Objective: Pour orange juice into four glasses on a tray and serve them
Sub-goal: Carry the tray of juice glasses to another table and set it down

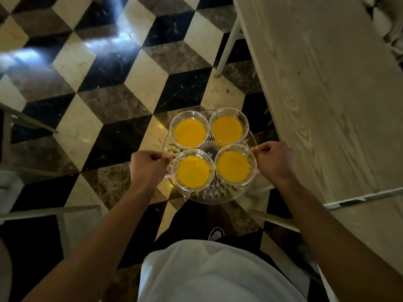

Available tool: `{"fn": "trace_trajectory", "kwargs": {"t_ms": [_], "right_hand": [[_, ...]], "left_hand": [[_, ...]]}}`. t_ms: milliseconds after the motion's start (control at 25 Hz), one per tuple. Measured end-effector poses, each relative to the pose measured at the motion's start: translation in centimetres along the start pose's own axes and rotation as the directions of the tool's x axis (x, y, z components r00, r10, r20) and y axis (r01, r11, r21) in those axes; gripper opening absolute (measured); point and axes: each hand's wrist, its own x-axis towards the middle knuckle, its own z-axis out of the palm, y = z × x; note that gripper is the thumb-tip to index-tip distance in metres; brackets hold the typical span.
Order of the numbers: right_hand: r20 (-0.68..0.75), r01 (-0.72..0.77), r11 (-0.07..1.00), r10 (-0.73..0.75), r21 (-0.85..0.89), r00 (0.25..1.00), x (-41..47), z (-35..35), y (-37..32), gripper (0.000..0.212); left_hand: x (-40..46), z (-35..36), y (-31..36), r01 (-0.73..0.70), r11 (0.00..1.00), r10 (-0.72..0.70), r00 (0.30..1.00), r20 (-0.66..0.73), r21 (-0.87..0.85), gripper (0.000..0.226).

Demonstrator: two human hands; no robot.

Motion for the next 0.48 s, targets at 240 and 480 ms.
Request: {"fn": "trace_trajectory", "kwargs": {"t_ms": [240, 480], "right_hand": [[-0.049, -0.044, 0.997, 0.047, 0.059, 0.998, 6.0, 0.6, -4.6, 0.010], [-0.097, -0.134, 0.987, 0.143, 0.090, 0.985, 11.6, 1.1, -8.1, 0.009]], "left_hand": [[7.9, 0.2, 7.2, -0.056, 0.998, 0.056, 0.995, 0.084, 0.006, 0.002], [13.9, 1.6, 12.5, -0.075, 0.996, 0.070, 0.990, 0.120, 0.040, 0.004]]}}
